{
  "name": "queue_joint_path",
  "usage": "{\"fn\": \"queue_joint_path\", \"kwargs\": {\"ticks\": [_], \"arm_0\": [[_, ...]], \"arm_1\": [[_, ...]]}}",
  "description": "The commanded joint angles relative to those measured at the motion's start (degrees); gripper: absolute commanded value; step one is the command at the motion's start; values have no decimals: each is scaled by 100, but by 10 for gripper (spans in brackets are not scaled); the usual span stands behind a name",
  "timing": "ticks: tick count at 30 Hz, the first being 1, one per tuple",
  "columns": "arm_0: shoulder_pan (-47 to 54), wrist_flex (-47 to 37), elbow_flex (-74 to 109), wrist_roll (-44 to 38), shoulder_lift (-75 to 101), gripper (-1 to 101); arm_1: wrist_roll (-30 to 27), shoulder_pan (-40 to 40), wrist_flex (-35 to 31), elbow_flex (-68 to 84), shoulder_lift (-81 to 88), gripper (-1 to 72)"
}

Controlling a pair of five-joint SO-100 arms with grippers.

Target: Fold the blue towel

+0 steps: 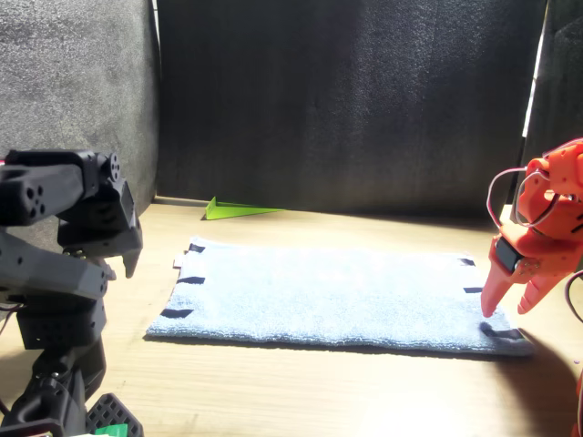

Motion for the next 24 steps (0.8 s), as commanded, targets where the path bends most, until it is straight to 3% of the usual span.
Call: {"fn": "queue_joint_path", "kwargs": {"ticks": [1,9,24], "arm_0": [[53,0,-62,70,62,117],[44,-18,-53,70,62,119],[26,-70,-62,62,-18,118]], "arm_1": [[141,-167,-97,334,914,267],[141,-527,-264,976,2083,261],[167,-475,-176,-44,299,259]]}}
